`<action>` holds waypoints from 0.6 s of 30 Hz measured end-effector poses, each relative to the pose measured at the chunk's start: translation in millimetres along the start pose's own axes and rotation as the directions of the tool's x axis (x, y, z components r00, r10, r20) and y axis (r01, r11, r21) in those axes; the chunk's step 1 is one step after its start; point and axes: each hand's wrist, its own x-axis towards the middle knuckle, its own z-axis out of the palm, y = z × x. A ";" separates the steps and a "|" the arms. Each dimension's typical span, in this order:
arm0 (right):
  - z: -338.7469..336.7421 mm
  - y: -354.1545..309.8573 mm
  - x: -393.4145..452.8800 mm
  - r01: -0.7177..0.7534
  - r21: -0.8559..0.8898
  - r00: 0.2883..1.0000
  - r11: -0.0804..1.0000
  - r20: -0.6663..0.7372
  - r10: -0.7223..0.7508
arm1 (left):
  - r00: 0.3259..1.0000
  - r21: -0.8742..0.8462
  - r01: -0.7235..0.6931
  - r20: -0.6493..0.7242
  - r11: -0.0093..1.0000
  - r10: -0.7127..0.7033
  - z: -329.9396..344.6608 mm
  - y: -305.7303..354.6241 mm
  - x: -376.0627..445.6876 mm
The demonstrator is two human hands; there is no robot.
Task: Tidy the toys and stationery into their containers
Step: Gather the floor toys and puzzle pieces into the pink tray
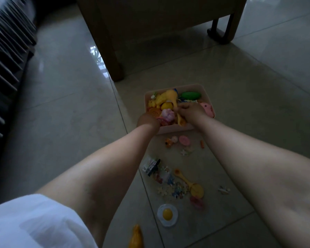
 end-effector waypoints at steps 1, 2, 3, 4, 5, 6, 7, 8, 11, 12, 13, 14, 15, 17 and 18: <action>2.4 -2.7 4.6 0.017 0.036 0.999 0.999 -0.031 -0.016 | 0.999 0.027 -0.024 0.026 0.999 0.023 2.2 -2.5 -1.4; 4.3 -4.5 6.4 0.040 0.041 0.997 0.998 -0.072 -0.037 | 0.997 0.052 -0.051 0.054 0.997 0.048 6.0 -5.2 -3.0; 5.3 -4.1 6.2 0.058 0.004 0.989 0.998 -0.137 -0.057 | 0.994 0.071 -0.079 0.080 0.994 0.073 9.5 -7.2 -5.6; 5.4 -1.4 2.5 0.063 -0.062 0.973 0.996 -0.218 -0.075 | 0.988 0.056 -0.115 0.108 0.992 0.108 15.0 -8.9 -6.8; 4.2 3.7 -4.0 0.062 -0.125 0.949 0.990 -0.299 -0.097 | 0.979 0.022 -0.154 0.140 0.988 0.150 20.8 -9.6 -8.5; 3.0 10.2 -12.8 0.060 -0.169 0.931 0.984 -0.346 -0.117 | 0.966 -0.005 -0.197 0.167 0.980 0.195 25.9 -9.4 -10.6; 1.3 19.3 -22.3 0.074 -0.225 0.920 0.971 -0.361 -0.154 | 0.948 -0.004 -0.245 0.208 0.969 0.241 30.5 -7.8 -13.9; 0.7 30.2 -30.5 0.098 -0.313 0.922 0.945 -0.328 -0.205 | 0.925 0.018 -0.299 0.251 0.954 0.285 36.0 -5.7 -15.6; -1.9 61.7 -48.1 0.189 -0.602 0.950 0.776 -0.087 -0.299 | 0.858 0.135 -0.454 0.332 0.881 0.392 51.0 0.8 -16.7; -3.7 69.3 -48.6 0.206 -0.636 0.961 0.743 -0.009 -0.275 | 0.853 0.188 -0.480 0.329 0.857 0.406 57.2 2.0 -14.8; -4.7 77.0 -46.2 0.219 -0.641 0.971 0.735 0.067 -0.231 | 0.856 0.227 -0.483 0.325 0.845 0.402 61.1 2.6 -14.8; -4.9 83.8 -43.7 0.237 -0.641 0.971 0.730 0.140 -0.193 | 0.862 0.253 -0.475 0.326 0.843 0.388 67.1 2.0 -14.1; -4.1 90.7 -41.0 0.253 -0.649 0.967 0.718 0.196 -0.163 | 0.860 0.259 -0.477 0.336 0.840 0.385 71.5 1.8 -16.0; -1.8 100.9 -37.4 0.262 -0.686 0.962 0.679 0.241 -0.128 | 0.849 0.250 -0.495 0.340 0.832 0.403 79.6 -0.2 -18.4; 0.1 103.5 -37.7 0.246 -0.684 0.966 0.687 0.233 -0.114 | 0.844 0.227 -0.505 0.333 0.833 0.421 80.9 -0.8 -21.6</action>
